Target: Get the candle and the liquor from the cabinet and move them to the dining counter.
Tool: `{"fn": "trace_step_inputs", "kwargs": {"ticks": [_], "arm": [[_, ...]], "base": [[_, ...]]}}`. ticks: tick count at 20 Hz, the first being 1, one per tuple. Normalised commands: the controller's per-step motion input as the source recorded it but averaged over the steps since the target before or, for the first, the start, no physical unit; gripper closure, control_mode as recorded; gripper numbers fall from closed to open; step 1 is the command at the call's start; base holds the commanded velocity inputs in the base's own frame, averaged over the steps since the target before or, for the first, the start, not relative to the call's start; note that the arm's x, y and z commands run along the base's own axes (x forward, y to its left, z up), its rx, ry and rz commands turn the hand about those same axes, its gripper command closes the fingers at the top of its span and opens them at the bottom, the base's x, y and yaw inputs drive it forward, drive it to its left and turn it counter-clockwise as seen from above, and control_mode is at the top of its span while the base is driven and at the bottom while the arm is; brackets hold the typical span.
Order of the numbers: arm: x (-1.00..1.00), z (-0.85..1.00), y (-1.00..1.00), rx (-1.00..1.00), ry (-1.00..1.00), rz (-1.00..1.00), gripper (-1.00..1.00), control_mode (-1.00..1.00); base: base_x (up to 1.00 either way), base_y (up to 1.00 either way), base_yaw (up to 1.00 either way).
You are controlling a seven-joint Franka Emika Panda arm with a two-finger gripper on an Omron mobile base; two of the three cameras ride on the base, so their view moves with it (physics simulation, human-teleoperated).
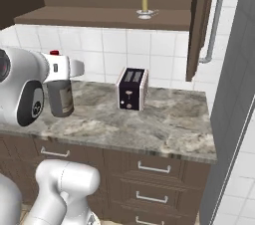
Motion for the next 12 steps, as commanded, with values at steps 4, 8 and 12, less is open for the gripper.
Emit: {"fn": "trace_step_inputs", "kwargs": {"ticks": [4, 8, 12], "arm": [[0.0, 0.0, 0.0, 0.0, 0.0, 0.0, 1.0, 1.0], [0.0, 0.0, 0.0, 0.0, 0.0, 0.0, 1.0, 1.0], [0.0, 0.0, 0.0, 0.0, 0.0, 0.0, 1.0, 1.0]], "base": [[-0.89, 0.0, 0.0], [-0.85, 0.0, 0.13], [-0.35, 0.08, 0.88]]}}
